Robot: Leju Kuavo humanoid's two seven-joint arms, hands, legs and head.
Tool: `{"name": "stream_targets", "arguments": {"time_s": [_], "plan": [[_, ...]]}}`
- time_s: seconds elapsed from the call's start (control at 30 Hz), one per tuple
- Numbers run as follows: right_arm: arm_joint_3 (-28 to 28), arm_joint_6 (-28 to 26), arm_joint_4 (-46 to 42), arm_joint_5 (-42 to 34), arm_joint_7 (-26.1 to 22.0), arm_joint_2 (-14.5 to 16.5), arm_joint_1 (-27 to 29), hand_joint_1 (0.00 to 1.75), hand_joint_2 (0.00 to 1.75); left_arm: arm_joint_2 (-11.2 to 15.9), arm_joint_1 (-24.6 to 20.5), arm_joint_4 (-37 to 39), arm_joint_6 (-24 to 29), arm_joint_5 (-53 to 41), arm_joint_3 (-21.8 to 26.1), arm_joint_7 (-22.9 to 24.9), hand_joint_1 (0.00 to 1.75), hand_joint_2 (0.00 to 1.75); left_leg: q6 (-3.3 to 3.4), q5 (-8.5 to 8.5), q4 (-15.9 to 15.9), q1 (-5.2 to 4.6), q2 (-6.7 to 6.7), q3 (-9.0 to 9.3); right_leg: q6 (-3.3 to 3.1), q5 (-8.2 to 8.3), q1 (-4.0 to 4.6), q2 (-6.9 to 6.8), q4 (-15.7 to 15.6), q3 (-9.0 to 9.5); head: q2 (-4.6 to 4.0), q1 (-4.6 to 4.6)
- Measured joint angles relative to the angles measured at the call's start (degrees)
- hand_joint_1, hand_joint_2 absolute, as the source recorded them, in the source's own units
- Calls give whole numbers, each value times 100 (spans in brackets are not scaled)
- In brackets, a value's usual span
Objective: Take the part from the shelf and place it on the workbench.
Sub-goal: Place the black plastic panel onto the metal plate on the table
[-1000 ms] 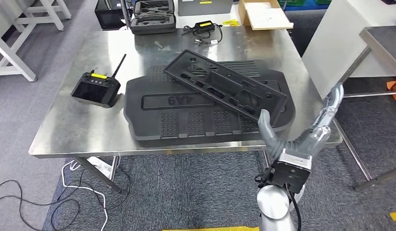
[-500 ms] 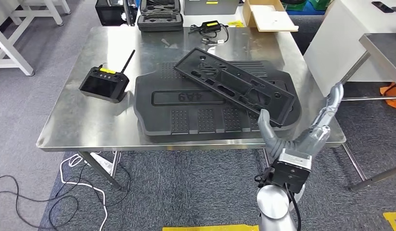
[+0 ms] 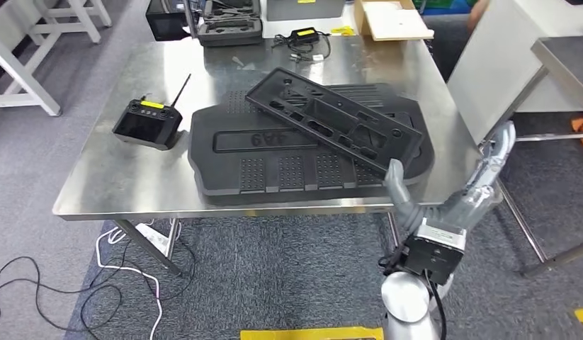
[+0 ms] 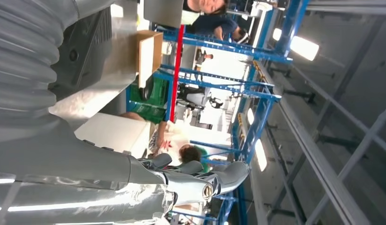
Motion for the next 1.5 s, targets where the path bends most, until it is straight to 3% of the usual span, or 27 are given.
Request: {"name": "stream_targets", "arguments": {"time_s": [0.07,0.1,0.13,0.2,0.27,0.4,0.47,0.53,0.57,0.6,0.63,0.67,0.7,0.77,0.8,0.9,0.97,1.07,1.1,1.13,1.17,1.23,1.3,1.4,1.43,1.5], "plan": [[0,0,0,-3,23,0,3,0,175,0,7,0,-2,0,-1,3,0,0,-30,-317,697,4,1,-264,-16,22,8,-11,19,-56,0,-74],[0,0,0,-5,36,0,6,0,175,0,12,0,-2,0,-2,5,0,0,-32,-326,813,4,1,-282,-15,30,12,-13,31,-78,0,-90],[0,0,0,-8,44,0,8,0,175,0,14,0,-2,0,-3,7,0,0,-25,-226,691,3,1,-183,-11,37,13,-13,41,-90,0,-104],[0,0,0,-13,50,0,8,0,175,1,9,0,-2,2,-4,9,0,0,12,113,-65,2,0,246,6,43,13,-13,65,-102,0,-132],[1,0,0,-24,53,-1,0,0,175,2,0,0,-1,7,-4,9,0,0,59,297,-697,-12,0,546,47,46,33,-10,105,-130,0,-157],[2,2,1,-29,58,-2,-37,0,175,3,8,1,2,37,-4,9,0,0,181,368,-845,-20,9,537,177,57,32,-4,139,-185,0,-157],[2,2,2,-28,58,-2,-52,0,175,4,-1,4,4,43,-4,9,0,0,256,427,-877,-2,22,499,244,-192,18,5,445,-310,0,-119],[2,2,3,-30,58,-3,-56,0,175,4,-4,5,5,44,-4,9,0,0,289,457,-878,-5,26,451,295,-612,0,9,1163,-592,0,-52],[2,2,4,-30,58,-4,-54,0,175,4,0,5,5,44,-4,9,0,0,294,467,-873,-9,27,429,310,-755,-7,10,1511,-723,0,-25],[2,2,7,-31,58,-4,-53,0,175,4,3,5,5,45,-4,9,0,0,293,475,-868,-12,28,413,316,-791,-9,10,1691,-775,0,-2],[2,2,10,-31,58,-4,-52,0,175,4,5,6,5,46,-4,9,0,0,291,482,-862,-14,28,404,312,-716,-9,10,1649,-720,0,18],[2,2,12,-31,58,-4,-54,0,175,4,4,7,5,47,-4,9,0,0,288,486,-856,-14,27,402,297,-547,-9,10,1377,-555,0,41],[2,2,13,-31,59,-4,-59,0,175,4,3,7,5,48,-4,9,0,0,283,488,-852,-16,24,404,272,-351,-7,10,961,-331,0,66],[2,2,14,-32,66,-4,-80,0,175,3,-2,7,5,49,-4,8,0,0,246,499,-835,-30,21,387,212,-128,17,12,264,6,0,102],[2,2,15,-34,73,-4,-87,0,175,3,-3,8,5,50,-4,7,0,0,216,510,-827,-36,22,367,187,-107,32,16,106,60,0,108],[2,2,15,-35,93,-4,-88,0,175,4,-6,9,5,54,-4,2,0,0,121,523,-770,-43,24,311,114,-80,27,22,31,37,0,81],[2,3,15,-1,141,-5,-90,0,175,6,-5,9,4,56,-4,-2,0,0,61,306,-431,-49,19,170,55,-34,-10,5,-7,32,0,26],[3,4,15,84,252,-12,-91,0,175,7,5,9,3,57,-5,-4,0,0,7,-276,582,-24,16,-240,15,-4,-10,-16,5,-15,0,-84],[3,3,15,97,277,-16,-89,0,175,7,8,9,4,57,-5,-4,0,0,-2,-338,772,-16,16,-298,11,2,-7,-17,16,-34,0,-101],[2,3,15,98,296,-22,-87,0,175,8,9,9,3,57,-6,-4,0,0,-5,-288,761,-9,17,-258,10,6,-6,-17,28,-50,0,-116],[2,2,15,90,306,-28,-84,0,175,8,9,9,3,57,-7,-4,0,0,-2,-143,538,-2,17,-114,13,9,-7,-16,39,-59,0,-132],[2,2,15,63,314,-44,-85,0,175,9,4,9,3,58,-7,-6,0,0,16,198,-224,6,13,307,37,5,6,-13,76,-74,0,-167],[3,2,15,43,313,-58,-94,0,175,9,0,9,3,59,-7,-14,0,0,53,330,-711,3,9,520,87,7,28,-8,121,-114,0,-182],[4,2,15,35,312,-75,-107,0,175,9,7,9,3,61,-7,-22,0,0,153,358,-792,-5,15,491,185,19,22,-3,148,-160,0,-162],[4,2,15,33,312,-83,-110,0,175,9,5,10,3,62,-7,-22,0,0,195,383,-807,-2,21,482,219,-45,14,-1,211,-184,0,-155],[4,2,15,28,313,-102,-116,0,175,10,-5,11,2,63,-7,-25,0,0,265,427,-832,7,33,455,278,-362,-5,4,633,-345,0,-113]]}}
